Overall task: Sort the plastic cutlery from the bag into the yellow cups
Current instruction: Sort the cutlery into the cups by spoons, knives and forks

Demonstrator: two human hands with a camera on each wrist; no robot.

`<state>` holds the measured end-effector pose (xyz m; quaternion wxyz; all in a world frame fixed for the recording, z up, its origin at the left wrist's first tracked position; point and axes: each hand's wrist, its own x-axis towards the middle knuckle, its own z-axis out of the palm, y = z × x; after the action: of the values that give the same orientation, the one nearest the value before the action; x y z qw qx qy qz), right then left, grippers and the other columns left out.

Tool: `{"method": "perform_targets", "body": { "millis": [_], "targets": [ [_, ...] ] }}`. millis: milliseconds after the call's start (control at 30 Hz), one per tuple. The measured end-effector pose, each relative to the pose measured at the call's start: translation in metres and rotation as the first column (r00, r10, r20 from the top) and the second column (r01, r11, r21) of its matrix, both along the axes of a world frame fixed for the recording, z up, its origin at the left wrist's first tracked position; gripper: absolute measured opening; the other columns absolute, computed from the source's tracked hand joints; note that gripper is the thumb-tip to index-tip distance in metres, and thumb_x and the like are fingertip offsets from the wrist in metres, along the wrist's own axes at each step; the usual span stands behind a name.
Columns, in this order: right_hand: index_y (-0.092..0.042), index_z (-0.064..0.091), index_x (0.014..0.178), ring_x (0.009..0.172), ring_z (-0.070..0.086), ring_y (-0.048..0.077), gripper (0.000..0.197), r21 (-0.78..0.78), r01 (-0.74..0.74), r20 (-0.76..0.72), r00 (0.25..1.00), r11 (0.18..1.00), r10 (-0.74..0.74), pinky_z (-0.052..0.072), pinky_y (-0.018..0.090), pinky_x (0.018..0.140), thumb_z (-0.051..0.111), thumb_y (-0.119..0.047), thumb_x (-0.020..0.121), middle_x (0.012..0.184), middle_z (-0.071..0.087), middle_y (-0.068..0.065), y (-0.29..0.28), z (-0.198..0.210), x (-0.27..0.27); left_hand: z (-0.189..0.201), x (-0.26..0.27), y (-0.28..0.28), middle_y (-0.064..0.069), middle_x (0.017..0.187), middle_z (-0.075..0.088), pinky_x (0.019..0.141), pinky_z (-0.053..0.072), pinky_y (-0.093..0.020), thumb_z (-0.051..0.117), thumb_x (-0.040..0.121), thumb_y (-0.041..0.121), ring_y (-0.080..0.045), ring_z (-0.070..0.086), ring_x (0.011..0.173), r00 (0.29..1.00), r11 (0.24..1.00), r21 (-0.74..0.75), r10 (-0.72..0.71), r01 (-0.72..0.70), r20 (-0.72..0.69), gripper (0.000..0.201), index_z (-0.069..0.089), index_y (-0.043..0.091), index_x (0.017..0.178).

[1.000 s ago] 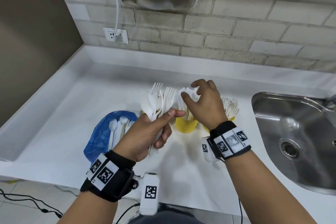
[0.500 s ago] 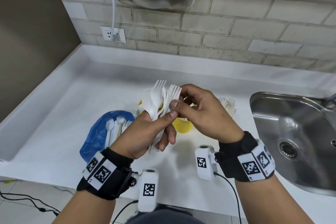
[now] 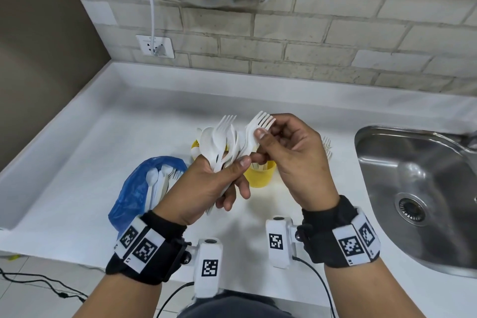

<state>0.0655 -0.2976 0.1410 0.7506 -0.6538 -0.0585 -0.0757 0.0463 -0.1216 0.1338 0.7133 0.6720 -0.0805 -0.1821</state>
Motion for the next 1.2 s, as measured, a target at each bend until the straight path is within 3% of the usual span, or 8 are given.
{"method": "perform_targets", "body": {
  "millis": [167,300,467,600,800,967,1067,1200],
  "targets": [
    [-0.009,0.068,0.095,0.067,0.07,0.032,0.006,0.042,0.065,0.007,0.998,0.997,-0.065,0.057,0.036,0.063,0.072,-0.004,0.094,0.082,0.069,0.009,-0.004,-0.006,0.004,0.0,0.001,-0.004,-0.009,0.074,0.069,0.046,0.033,-0.024,0.057,0.094,0.048,-0.02,0.044,0.045,0.998,0.998,-0.004,0.06,-0.06,0.015,0.032,0.076,0.03,0.113],
    [-0.004,0.069,0.095,0.066,0.07,0.025,0.004,0.05,0.04,-0.047,0.998,0.998,-0.037,0.057,0.037,0.068,0.07,-0.008,0.096,0.081,0.067,0.012,-0.005,-0.006,0.003,-0.001,0.001,-0.007,-0.013,0.076,0.072,0.047,0.032,-0.026,0.056,0.094,0.049,-0.02,0.045,0.043,0.998,0.998,-0.01,0.062,-0.062,0.006,0.036,0.075,0.027,0.115],
    [0.01,0.064,0.094,0.07,0.061,0.02,0.041,-0.002,-0.057,-0.118,0.991,0.998,0.057,0.053,0.038,0.075,0.062,-0.031,0.099,0.076,0.063,0.018,-0.005,-0.008,0.003,-0.001,0.001,-0.009,-0.015,0.076,0.072,0.048,0.029,-0.028,0.057,0.09,0.052,-0.019,0.045,0.041,0.999,0.999,-0.036,0.035,-0.035,-0.018,0.034,0.076,0.032,0.109],
    [0.001,0.065,0.094,0.069,0.069,0.027,0.026,0.24,0.052,-0.111,0.994,0.969,-0.026,0.056,0.036,0.068,0.051,-0.017,0.108,0.08,0.069,0.017,-0.006,0.005,0.003,-0.001,0.0,-0.008,-0.013,0.071,0.07,0.046,0.026,-0.026,0.056,0.092,0.05,-0.017,0.04,0.038,1.0,1.0,-0.016,0.018,-0.018,-0.01,0.033,0.077,0.031,0.109],
    [-0.014,0.051,0.102,0.064,0.071,0.028,0.017,0.531,0.266,-0.071,0.96,0.804,-0.27,0.058,0.036,0.065,0.044,-0.026,0.111,0.083,0.072,0.015,-0.021,0.023,0.011,-0.002,0.002,-0.006,-0.009,0.053,0.052,0.037,0.024,-0.02,0.058,0.09,0.049,-0.012,0.03,0.034,0.999,0.999,-0.039,0.027,-0.028,-0.04,0.037,0.08,0.02,0.096],
    [-0.023,0.039,0.092,0.044,0.029,0.019,0.022,0.397,0.313,-0.034,0.944,0.863,-0.327,0.024,0.025,0.045,0.049,-0.035,0.108,0.067,0.044,0.005,-0.028,0.024,0.016,0.0,0.001,-0.007,-0.006,0.048,0.042,0.038,0.023,-0.019,0.059,0.089,0.049,-0.01,0.027,0.034,0.998,1.0,-0.028,0.008,-0.01,-0.055,0.04,0.08,0.015,0.093],
    [-0.022,0.048,0.09,0.048,0.02,0.017,0.014,0.309,0.196,-0.034,0.98,0.93,-0.195,0.021,0.025,0.046,0.06,-0.027,0.096,0.059,0.03,0.001,-0.021,0.024,0.013,0.001,0.001,-0.007,-0.006,0.046,0.041,0.041,0.022,-0.021,0.059,0.088,0.052,-0.012,0.026,0.034,0.999,1.0,0.007,-0.015,0.015,-0.048,0.043,0.079,0.014,0.094],
    [-0.014,0.07,0.09,0.049,0.029,0.015,0.008,-0.026,0.028,0.03,0.999,0.999,-0.027,0.03,0.025,0.051,0.065,-0.02,0.092,0.053,0.038,0.0,-0.012,0.025,0.009,0.002,0.001,-0.008,-0.005,0.044,0.041,0.041,0.02,-0.024,0.066,0.085,0.058,-0.013,0.027,0.034,0.996,0.997,0.039,-0.068,0.071,-0.06,0.05,0.079,0.011,0.094]
  ]
}}
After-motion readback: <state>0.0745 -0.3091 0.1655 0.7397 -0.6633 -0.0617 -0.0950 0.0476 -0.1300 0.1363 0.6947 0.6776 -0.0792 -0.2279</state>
